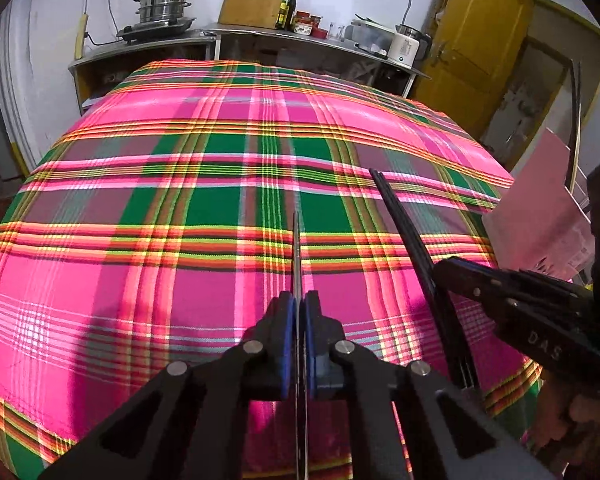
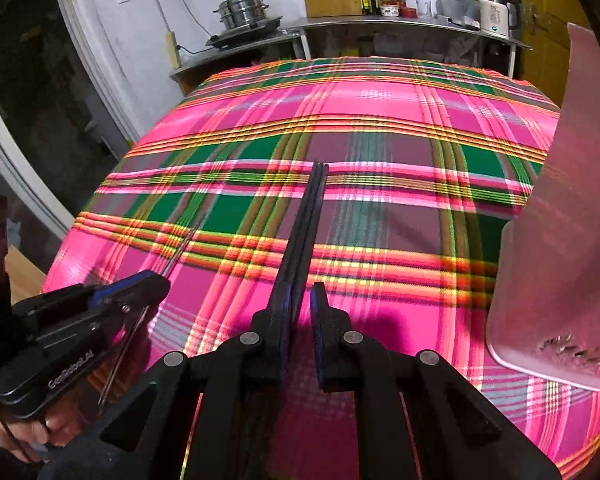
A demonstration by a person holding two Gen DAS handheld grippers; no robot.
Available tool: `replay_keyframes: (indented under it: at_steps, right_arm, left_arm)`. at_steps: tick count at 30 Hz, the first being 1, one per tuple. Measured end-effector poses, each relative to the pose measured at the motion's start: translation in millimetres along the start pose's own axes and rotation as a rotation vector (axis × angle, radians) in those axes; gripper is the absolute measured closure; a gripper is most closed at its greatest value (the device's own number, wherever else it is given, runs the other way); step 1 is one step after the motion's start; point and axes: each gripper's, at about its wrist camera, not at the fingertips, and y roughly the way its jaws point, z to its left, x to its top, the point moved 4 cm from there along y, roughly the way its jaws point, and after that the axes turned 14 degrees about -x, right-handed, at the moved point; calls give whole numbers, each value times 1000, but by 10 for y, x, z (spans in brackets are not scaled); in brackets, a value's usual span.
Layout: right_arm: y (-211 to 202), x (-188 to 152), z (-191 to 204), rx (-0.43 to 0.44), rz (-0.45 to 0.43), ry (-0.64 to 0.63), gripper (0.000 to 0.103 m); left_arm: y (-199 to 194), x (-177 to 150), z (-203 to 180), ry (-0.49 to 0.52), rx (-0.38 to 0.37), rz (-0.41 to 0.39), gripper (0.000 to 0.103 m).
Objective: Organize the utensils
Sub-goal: 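Lower the right gripper onto the black chopsticks and close on one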
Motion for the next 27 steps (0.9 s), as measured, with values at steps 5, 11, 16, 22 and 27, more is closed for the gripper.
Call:
replay_keyframes:
  at_steps: [5, 11, 16, 22, 27]
  right_arm:
    - [23, -2, -78, -2, 7, 16, 93]
    - [52, 50, -40, -32, 21, -8, 93]
    - [133, 158, -13, -53, 28, -19, 93]
    - [217, 267, -8, -67, 37, -15, 93]
    - [236, 305, 32, -84, 37, -32, 95]
  left_arm:
    - [8, 16, 1, -10, -19, -4, 96]
    - [29, 76, 22, -10, -21, 10, 96]
    - [121, 184, -15, 39, -6, 47, 96]
    - [189, 262, -13, 64, 13, 56, 96]
    - [213, 286, -41, 91, 37, 60, 96]
